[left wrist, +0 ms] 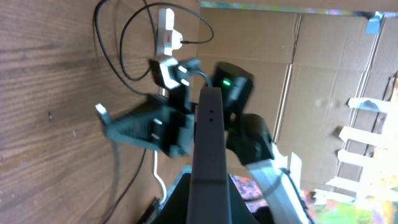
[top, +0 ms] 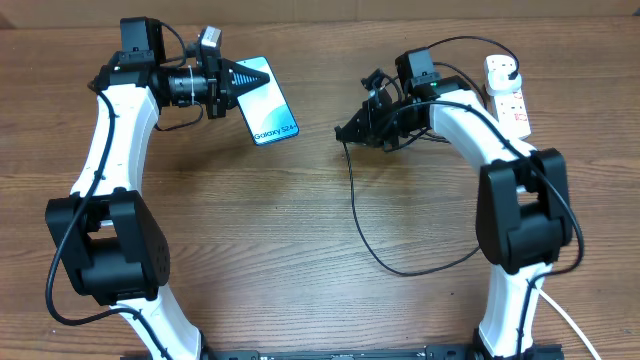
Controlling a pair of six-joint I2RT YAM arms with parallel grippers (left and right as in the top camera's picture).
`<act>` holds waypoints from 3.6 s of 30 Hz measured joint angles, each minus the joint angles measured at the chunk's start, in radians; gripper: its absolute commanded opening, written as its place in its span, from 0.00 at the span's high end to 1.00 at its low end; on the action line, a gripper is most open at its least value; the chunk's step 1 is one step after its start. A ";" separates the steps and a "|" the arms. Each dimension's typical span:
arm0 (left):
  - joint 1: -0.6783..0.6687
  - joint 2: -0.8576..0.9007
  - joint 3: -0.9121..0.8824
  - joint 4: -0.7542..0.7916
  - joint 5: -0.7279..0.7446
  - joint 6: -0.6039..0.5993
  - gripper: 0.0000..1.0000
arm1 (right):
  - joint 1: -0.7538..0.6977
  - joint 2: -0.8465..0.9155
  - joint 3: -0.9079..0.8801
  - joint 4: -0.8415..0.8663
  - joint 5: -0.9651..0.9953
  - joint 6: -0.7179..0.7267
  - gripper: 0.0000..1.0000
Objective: Plug charger to phone and switch on socket
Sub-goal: 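Lift the plug with the right gripper toward the phone's bottom port, then align the USB-C plug under the phone's bottom edge with the right gripper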
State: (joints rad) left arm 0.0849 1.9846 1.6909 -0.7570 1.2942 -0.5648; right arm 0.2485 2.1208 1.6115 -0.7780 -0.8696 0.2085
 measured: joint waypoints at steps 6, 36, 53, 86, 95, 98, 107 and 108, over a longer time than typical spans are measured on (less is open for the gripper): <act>0.008 0.000 0.000 0.019 0.002 0.020 0.95 | 0.000 -0.116 0.000 -0.087 -0.063 -0.021 0.96; 0.037 0.000 0.000 0.083 0.079 -0.027 0.96 | 0.033 -0.377 -0.267 0.020 -0.176 -0.003 0.96; 0.037 0.000 0.000 0.085 0.079 -0.035 0.95 | 0.095 -0.635 -0.658 0.808 -0.206 0.395 0.96; 0.037 0.000 0.000 0.107 0.079 -0.039 0.95 | 0.256 -0.562 -0.702 1.144 -0.065 0.883 0.96; 0.035 0.000 0.000 0.107 0.079 -0.039 0.96 | 0.260 -0.556 -0.702 1.159 -0.057 0.891 0.96; 0.033 0.000 0.000 0.107 0.078 -0.039 0.96 | 0.260 -0.556 -0.702 1.160 -0.054 0.892 0.96; 0.013 0.000 0.000 0.107 0.062 -0.039 0.95 | 0.260 -0.556 -0.702 1.181 -0.046 0.899 0.96; 0.009 0.000 0.000 0.107 0.060 -0.039 0.95 | 0.260 -0.556 -0.702 1.186 -0.045 0.900 0.96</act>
State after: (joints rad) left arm 0.0940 1.9846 1.6909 -0.6502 1.3537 -0.6033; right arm 0.5087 1.5646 0.9096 0.4080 -0.9150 1.1080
